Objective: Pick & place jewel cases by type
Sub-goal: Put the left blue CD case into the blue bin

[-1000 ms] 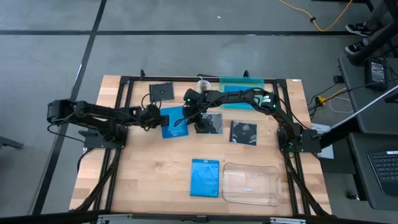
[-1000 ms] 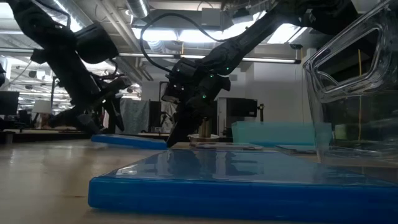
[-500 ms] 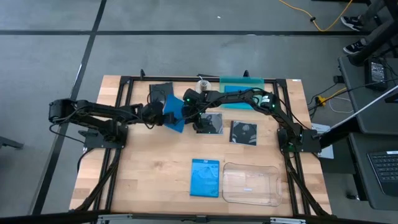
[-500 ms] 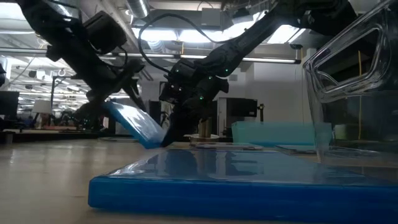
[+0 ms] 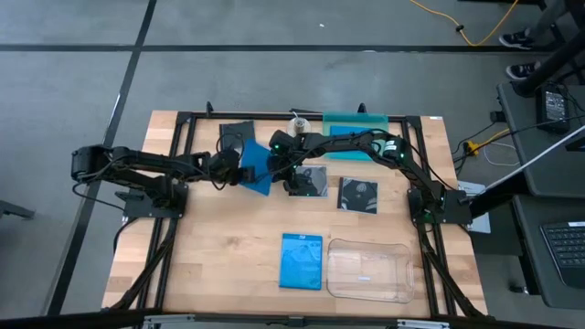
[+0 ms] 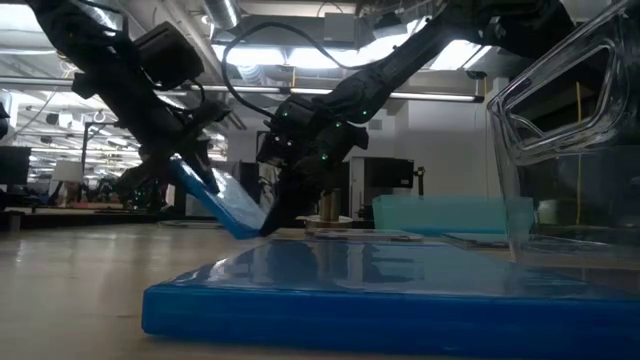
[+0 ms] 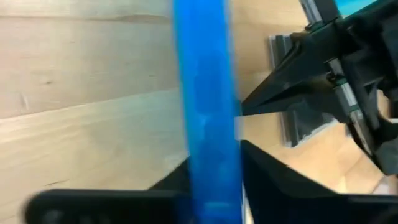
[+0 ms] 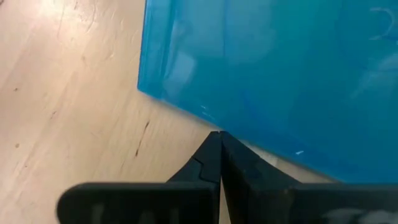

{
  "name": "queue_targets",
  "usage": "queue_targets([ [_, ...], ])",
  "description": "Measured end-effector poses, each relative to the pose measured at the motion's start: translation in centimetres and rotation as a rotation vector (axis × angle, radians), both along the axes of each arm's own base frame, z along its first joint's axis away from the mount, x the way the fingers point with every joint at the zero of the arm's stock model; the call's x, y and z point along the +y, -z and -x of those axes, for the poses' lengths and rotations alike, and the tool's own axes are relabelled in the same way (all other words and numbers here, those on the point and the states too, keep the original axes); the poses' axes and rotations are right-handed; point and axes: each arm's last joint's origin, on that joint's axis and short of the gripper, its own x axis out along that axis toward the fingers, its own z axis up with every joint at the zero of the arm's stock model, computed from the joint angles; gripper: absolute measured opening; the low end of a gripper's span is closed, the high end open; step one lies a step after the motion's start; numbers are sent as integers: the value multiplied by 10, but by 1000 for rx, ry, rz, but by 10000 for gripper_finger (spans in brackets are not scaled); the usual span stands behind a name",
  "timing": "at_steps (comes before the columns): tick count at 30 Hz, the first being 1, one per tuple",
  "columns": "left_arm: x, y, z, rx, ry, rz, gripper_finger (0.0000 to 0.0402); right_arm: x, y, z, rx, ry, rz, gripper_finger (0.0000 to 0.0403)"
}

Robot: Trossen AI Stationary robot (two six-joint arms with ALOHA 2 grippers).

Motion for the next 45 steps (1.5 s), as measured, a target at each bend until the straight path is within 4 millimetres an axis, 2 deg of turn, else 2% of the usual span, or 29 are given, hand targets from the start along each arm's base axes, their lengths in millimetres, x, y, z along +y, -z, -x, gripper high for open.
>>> queue_targets([
  [2,0,-2,0,-8,2,-9,25,-1,-3,2,6,8,-5,7],
  [6,3,-7,4,-15,-5,-47,23,-3,-20,7,11,39,-13,7],
  [13,13,-29,17,-106,-3,-153,22,-12,-90,23,-75,108,65,7],
  [20,27,-58,34,-178,67,-383,22,-32,-173,67,-154,310,119,7],
  [25,40,-106,34,-251,208,-591,22,-30,-234,105,-248,447,151,7],
  [31,55,-168,36,-251,328,-796,22,-13,-291,150,-355,581,203,7],
  [38,69,-213,35,-289,481,-1009,22,2,-327,185,-452,644,180,7],
  [45,69,-257,34,-351,645,-1245,22,8,-338,197,-493,663,155,7],
])
